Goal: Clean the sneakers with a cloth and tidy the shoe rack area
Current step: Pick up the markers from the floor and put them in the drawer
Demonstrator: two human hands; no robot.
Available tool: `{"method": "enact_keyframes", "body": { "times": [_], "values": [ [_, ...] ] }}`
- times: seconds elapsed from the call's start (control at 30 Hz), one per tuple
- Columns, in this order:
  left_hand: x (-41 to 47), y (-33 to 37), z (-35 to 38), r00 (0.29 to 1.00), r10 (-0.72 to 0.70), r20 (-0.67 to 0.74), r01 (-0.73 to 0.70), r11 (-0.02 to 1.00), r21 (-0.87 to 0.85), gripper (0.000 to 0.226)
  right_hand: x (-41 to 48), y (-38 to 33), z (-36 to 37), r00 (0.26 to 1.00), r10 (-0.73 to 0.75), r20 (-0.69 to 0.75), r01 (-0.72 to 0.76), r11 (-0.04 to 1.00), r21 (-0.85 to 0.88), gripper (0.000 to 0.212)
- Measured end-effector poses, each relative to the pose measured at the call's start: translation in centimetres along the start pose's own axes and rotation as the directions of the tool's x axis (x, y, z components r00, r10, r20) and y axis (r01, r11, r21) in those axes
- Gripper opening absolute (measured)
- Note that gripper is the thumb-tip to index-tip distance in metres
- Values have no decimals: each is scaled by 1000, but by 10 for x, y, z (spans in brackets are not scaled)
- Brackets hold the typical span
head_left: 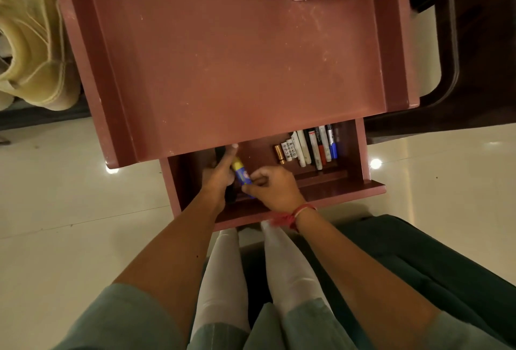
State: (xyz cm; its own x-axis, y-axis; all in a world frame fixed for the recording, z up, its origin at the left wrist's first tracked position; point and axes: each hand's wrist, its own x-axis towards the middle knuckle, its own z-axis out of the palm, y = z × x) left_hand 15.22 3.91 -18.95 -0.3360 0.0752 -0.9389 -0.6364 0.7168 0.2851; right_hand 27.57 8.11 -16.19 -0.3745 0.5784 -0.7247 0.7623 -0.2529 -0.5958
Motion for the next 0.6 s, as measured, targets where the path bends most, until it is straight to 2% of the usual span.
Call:
{"method": "enact_keyframes", "body": {
  "times": [0.07,0.17,0.3,0.47,0.53,0.6],
  "values": [
    [-1,0,-4,1000,-26,9,27,992,-122,57,2,11,-13,989,115,-96,-115,993,8,24],
    [-3,3,-13,992,-30,124,52,983,-178,45,24,24,-26,949,209,-236,-226,973,-47,27],
    [-5,10,-22,987,-5,161,37,981,-192,23,58,30,-25,954,222,-204,-271,927,-259,38],
    [-2,7,-16,991,-13,136,34,988,-153,23,70,39,-23,962,177,-208,-249,879,-406,46],
    [-1,4,-12,993,-33,115,46,993,-112,22,72,43,-23,961,193,-196,-260,875,-409,45],
    [0,0,-9,993,-43,110,53,994,-91,21,70,44,-23,962,191,-195,-248,910,-332,39]
  ]
}}
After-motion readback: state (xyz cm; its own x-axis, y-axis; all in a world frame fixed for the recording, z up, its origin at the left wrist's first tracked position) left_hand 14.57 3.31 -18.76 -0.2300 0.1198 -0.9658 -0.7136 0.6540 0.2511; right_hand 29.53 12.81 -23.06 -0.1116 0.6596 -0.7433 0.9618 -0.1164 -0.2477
